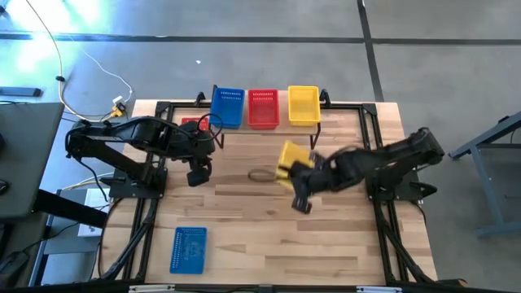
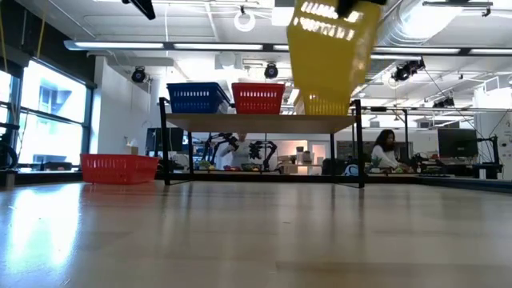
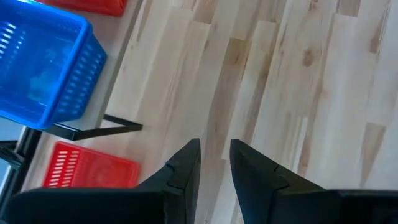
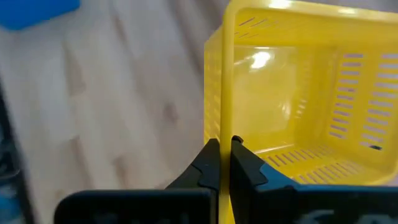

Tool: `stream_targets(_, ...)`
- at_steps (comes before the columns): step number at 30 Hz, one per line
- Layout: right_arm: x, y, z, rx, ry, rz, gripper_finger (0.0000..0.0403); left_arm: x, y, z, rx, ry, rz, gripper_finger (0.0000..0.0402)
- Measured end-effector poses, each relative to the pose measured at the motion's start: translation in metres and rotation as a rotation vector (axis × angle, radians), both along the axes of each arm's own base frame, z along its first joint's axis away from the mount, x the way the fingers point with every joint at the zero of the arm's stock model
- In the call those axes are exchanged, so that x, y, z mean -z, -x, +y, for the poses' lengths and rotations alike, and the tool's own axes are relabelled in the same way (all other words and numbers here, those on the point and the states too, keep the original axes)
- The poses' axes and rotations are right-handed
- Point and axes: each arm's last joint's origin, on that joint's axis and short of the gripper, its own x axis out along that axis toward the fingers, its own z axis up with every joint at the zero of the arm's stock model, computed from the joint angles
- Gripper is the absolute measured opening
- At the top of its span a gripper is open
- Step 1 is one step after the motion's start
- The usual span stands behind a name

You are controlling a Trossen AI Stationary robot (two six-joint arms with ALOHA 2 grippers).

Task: Stack baskets on shelf by color
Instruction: Stack the yellow basket into the other yellow baskets on the shelf

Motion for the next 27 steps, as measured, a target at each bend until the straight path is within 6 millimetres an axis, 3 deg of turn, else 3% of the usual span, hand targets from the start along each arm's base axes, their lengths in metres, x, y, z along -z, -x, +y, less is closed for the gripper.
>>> stream_targets(7,-0.053,0.005,-0.056,-0.001,0.218,-0.008,0.0,0.0,0.0,0.0,0.012,0.013,0.002,0.0078)
stream_targets(14,-0.085,0.015,-0.112,-0.02,0.4,0.04,0.0,0.0,0.0,-0.002,0.024,0.057,0.0,0.0078)
stream_targets(20,-0.085,0.02,-0.157,-0.075,0.479,0.151,0.0,0.0,0.0,-0.002,-0.011,0.074,-0.01,0.0078)
stream_targets(27,-0.06,0.017,-0.193,-0.177,0.413,0.372,0.0,0.0,0.0,-0.002,-0.042,0.089,-0.018,0.0078)
